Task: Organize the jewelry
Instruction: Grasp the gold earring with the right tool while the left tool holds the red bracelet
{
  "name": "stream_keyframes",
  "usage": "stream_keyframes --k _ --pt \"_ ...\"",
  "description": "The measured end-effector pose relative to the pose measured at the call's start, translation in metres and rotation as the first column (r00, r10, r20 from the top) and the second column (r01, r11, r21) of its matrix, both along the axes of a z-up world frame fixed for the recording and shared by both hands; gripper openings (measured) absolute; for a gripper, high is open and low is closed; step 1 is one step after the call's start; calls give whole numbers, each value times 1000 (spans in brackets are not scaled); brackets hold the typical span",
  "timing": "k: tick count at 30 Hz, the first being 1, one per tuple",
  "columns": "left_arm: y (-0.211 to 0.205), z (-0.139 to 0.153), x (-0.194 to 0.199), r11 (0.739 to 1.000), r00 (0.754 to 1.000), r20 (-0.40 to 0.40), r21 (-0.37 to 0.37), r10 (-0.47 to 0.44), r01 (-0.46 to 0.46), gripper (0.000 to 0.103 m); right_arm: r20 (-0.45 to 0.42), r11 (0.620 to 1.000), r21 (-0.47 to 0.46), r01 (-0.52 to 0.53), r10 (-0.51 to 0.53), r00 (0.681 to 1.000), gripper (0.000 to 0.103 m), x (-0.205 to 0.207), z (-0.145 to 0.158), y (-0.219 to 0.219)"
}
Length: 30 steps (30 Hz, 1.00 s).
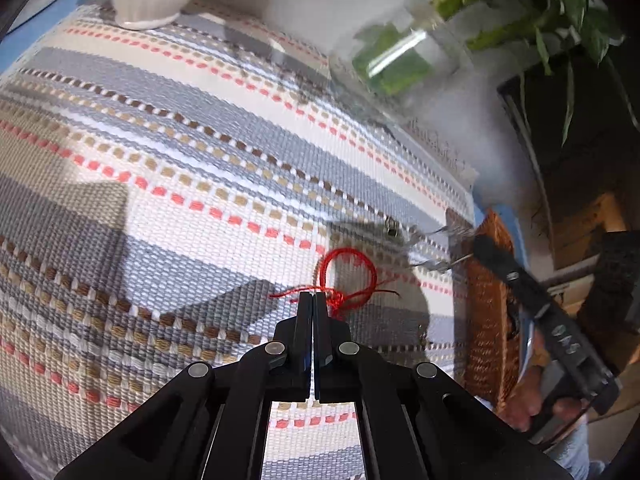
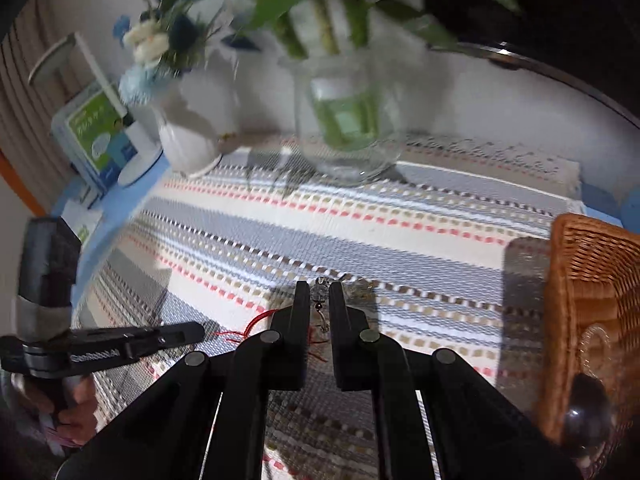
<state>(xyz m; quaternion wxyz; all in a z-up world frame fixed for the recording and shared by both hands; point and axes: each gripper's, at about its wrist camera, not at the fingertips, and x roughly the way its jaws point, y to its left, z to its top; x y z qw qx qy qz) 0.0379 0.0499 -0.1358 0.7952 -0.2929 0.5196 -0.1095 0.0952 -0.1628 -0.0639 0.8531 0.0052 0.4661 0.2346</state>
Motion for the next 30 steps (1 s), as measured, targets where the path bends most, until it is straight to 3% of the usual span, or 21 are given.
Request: stream_keyframes --k 4,6,10,11,14,17,19,21,22,23,30 --pt "-22 5 16 1000 999 28 -7 -20 20 6 4 999 14 37 -37 999 11 -5 11 -17" --pt "-40 13 24 995 994 69 58 -80 76 11 -2 998 19 53 -53 999 11 -9 13 -24" --pt "-73 18 30 969 968 95 112 -231 220 35 -24 997 30 76 -76 997 11 -16 13 -34" --pt "-79 19 32 959 962 96 150 -255 239 36 -28 996 33 83 -82 996 11 -18 13 -37" --pt "-89 15 39 932 953 102 263 -284 249 36 -38 994 41 101 -99 994 11 -23 14 -46" --pt "-93 3 50 913 944 58 279 -325 297 36 -42 992 49 119 -117 992 11 -27 15 -54" --pt "-99 -6 54 888 930 14 304 -367 346 36 -50 989 56 134 -132 990 11 -28 16 -60" --pt "-104 -5 54 865 918 26 344 -397 364 35 -59 987 59 151 -147 987 11 -28 15 -66" --pt "-104 -5 55 871 919 26 332 -393 363 24 -62 986 60 156 -152 986 11 -28 14 -68" --pt "-102 -5 55 875 920 30 321 -392 362 4 -68 985 60 164 -160 985 11 -29 14 -71" --pt "-92 16 52 919 928 113 222 -356 326 1 -70 977 91 194 -188 980 11 -32 20 -86"
